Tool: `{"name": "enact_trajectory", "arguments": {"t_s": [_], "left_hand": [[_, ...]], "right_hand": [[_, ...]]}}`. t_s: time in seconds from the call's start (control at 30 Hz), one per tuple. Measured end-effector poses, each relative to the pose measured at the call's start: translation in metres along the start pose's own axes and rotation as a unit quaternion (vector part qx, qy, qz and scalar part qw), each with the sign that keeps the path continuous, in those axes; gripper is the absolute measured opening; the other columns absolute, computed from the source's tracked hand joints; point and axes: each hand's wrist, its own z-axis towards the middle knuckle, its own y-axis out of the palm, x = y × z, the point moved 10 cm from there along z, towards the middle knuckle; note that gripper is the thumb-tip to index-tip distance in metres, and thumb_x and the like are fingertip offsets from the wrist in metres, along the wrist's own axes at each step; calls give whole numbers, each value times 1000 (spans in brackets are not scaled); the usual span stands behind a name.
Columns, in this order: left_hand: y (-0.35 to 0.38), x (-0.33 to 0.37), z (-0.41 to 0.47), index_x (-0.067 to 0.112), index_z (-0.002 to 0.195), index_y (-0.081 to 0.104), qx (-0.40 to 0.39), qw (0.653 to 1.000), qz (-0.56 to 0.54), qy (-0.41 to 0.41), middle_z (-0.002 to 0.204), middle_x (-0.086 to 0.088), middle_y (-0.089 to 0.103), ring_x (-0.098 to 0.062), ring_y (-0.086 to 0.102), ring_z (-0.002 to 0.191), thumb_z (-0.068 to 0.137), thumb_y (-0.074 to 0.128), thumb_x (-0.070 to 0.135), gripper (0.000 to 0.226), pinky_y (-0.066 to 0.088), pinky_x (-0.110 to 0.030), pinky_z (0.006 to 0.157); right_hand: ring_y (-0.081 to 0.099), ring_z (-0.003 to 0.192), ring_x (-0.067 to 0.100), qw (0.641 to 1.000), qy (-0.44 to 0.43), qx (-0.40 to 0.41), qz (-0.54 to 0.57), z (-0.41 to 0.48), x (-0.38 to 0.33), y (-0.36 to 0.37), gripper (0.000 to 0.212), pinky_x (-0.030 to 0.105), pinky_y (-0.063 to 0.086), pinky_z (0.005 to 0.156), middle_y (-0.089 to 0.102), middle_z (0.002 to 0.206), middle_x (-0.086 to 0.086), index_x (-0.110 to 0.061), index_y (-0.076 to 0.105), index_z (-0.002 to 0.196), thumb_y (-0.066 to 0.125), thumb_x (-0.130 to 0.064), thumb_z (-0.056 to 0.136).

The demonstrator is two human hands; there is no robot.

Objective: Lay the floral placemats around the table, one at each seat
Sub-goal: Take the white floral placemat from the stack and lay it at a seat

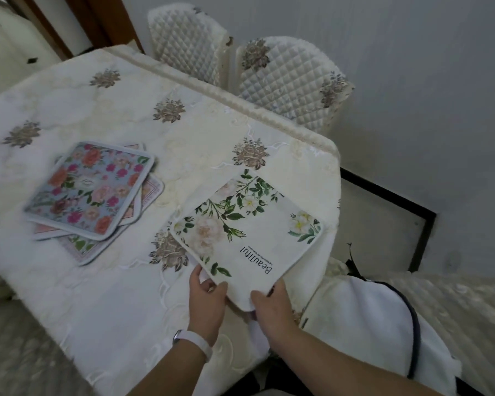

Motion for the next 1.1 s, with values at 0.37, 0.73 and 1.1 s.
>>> {"name": "enact_trajectory", "arguments": {"t_s": [0.37, 0.73, 1.1], "left_hand": [[-36, -3, 24, 36, 137, 42, 6, 1000, -1, -14, 90, -1, 77, -27, 72, 88, 85, 53, -11, 71, 58, -55, 77], [-113, 23, 49, 32, 129, 50, -50, 995, 82, -30, 93, -9, 77, -27, 74, 84, 85, 47, -18, 67, 60, -37, 61], [-129, 24, 50, 18, 115, 64, 14, 999, 10, -30, 99, -13, 75, -29, 73, 82, 88, 57, -4, 35, 57, -39, 64]], "right_hand": [[69, 58, 23, 1000, 14, -3, 23, 38, 7, -21, 22, 30, 54, 51, 70, 96, 17, -9, 55, 100, 67, -2, 82], [68, 82, 22, 995, -3, -15, -100, 99, -58, -55, 24, 32, 54, 67, 70, 95, 6, -19, 64, 99, 66, -3, 81], [65, 77, 19, 982, -77, -18, -171, 84, -56, -29, 20, 32, 53, 66, 71, 88, 1, -22, 64, 87, 58, -4, 82]]}}
